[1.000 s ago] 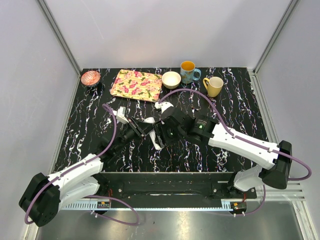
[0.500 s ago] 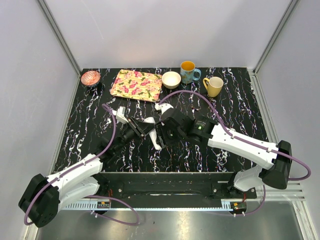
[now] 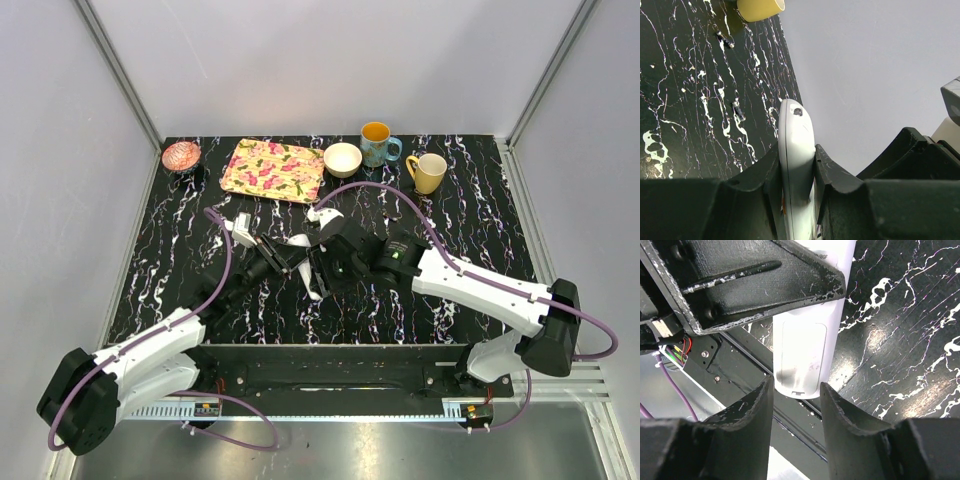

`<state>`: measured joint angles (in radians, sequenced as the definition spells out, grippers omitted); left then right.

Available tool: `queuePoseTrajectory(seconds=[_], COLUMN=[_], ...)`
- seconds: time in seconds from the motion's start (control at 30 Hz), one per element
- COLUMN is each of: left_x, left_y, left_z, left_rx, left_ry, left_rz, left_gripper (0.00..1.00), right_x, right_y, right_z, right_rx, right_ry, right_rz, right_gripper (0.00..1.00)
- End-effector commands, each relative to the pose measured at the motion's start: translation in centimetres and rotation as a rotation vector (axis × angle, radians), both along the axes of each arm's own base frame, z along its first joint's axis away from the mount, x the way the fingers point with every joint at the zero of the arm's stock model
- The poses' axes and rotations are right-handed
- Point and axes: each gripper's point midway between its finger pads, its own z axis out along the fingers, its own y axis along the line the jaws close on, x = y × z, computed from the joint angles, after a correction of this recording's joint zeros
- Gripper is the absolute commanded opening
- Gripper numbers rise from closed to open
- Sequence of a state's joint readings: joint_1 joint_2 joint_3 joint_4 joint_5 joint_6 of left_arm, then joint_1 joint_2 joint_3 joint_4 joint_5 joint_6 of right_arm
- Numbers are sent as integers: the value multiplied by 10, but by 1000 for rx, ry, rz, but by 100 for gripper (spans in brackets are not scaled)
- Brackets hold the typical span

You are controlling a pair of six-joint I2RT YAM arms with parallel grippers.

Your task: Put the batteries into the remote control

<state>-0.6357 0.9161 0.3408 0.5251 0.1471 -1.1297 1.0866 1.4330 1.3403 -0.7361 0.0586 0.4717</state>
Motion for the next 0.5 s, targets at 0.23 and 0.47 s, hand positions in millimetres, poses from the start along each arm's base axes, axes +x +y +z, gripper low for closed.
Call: queuePoseTrajectory(seconds=[0.23,0.47], left_x=[2,3], left_y=[-1,-1], left_z=[38,34], left_rx=[-57,-52], left_ry=[-101,-95], left_rz=[-3,0], left_gripper=[0,0], right_x=[5,1], right_y=[-1,1], right_z=[3,9], right_rx=[-10,20], right_ry=[-38,-39], right_rz=[-9,16], right_gripper=[13,0])
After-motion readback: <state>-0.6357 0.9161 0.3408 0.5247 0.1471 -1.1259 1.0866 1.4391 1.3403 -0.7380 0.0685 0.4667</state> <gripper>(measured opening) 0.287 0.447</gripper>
